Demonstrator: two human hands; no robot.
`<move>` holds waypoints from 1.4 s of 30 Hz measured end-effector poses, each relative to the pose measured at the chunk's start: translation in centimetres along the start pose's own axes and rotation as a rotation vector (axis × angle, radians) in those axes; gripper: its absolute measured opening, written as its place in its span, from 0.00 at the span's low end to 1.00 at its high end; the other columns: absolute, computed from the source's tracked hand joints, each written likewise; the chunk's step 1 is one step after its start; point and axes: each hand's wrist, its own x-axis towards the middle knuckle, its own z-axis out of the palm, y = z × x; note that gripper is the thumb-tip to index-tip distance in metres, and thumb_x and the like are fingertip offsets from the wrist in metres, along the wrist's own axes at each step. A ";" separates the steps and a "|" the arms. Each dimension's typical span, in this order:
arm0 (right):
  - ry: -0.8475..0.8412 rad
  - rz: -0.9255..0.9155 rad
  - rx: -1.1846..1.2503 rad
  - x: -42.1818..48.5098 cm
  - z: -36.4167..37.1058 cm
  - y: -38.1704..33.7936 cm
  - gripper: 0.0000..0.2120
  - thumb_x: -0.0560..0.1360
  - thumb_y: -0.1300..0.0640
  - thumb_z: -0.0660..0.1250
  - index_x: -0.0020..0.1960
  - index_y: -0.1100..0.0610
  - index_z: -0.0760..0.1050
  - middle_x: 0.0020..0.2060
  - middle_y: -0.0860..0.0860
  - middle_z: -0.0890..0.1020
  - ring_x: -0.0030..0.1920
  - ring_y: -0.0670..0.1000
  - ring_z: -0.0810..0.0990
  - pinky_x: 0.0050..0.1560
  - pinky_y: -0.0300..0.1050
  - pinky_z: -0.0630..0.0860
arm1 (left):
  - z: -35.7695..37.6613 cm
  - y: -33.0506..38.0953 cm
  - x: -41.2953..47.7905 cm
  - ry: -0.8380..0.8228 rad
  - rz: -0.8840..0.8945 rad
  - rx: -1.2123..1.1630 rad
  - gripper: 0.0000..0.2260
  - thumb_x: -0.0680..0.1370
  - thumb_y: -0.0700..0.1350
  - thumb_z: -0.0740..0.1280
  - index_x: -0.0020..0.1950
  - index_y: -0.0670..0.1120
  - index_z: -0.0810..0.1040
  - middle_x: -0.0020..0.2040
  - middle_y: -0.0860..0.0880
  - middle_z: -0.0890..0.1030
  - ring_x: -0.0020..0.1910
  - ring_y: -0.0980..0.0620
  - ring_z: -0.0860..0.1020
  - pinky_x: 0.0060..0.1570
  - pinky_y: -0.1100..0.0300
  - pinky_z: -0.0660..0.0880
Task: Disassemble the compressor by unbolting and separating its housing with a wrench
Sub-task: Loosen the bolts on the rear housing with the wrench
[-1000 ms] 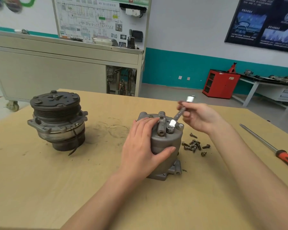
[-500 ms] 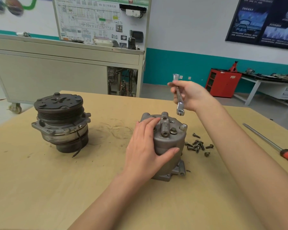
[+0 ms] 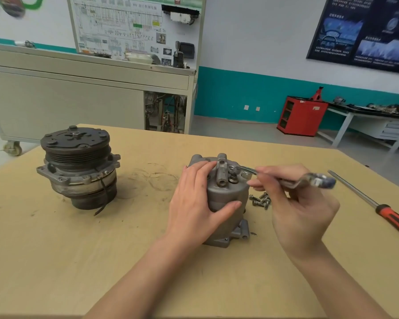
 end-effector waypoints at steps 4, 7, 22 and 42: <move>0.033 -0.031 -0.047 -0.9 -0.2 -0.4 0.12 0.79 0.53 0.64 0.44 0.60 0.77 0.37 0.55 0.81 0.37 0.51 0.82 0.34 0.49 0.78 | 0.0 0.0 0.1 0.004 0.003 0.005 0.33 0.69 0.61 0.67 0.67 0.42 0.71 0.62 0.47 0.74 0.63 0.53 0.67 0.57 0.39 0.75; -0.017 -0.077 -0.155 -1.6 -0.1 -1.1 0.20 0.79 0.51 0.63 0.40 0.67 0.80 0.34 0.55 0.80 0.35 0.52 0.81 0.30 0.47 0.77 | 0.1 0.1 0.1 0.005 -0.009 -0.002 0.32 0.70 0.61 0.65 0.67 0.42 0.71 0.62 0.47 0.74 0.62 0.53 0.68 0.56 0.39 0.75; -0.164 -0.230 -0.255 -0.7 -0.6 -1.2 0.17 0.78 0.54 0.64 0.39 0.66 0.81 0.35 0.54 0.82 0.36 0.48 0.77 0.32 0.41 0.75 | 0.0 0.5 0.0 -0.006 -0.036 -0.012 0.32 0.70 0.60 0.65 0.67 0.40 0.72 0.63 0.45 0.74 0.62 0.52 0.68 0.57 0.38 0.74; -0.855 1.258 0.469 8.9 7.9 12.5 0.09 0.81 0.58 0.59 0.55 0.61 0.75 0.30 0.52 0.81 0.20 0.43 0.67 0.20 0.31 0.64 | 0.1 0.0 0.1 0.010 0.003 0.021 0.33 0.69 0.61 0.66 0.67 0.41 0.72 0.63 0.45 0.74 0.63 0.53 0.67 0.59 0.37 0.73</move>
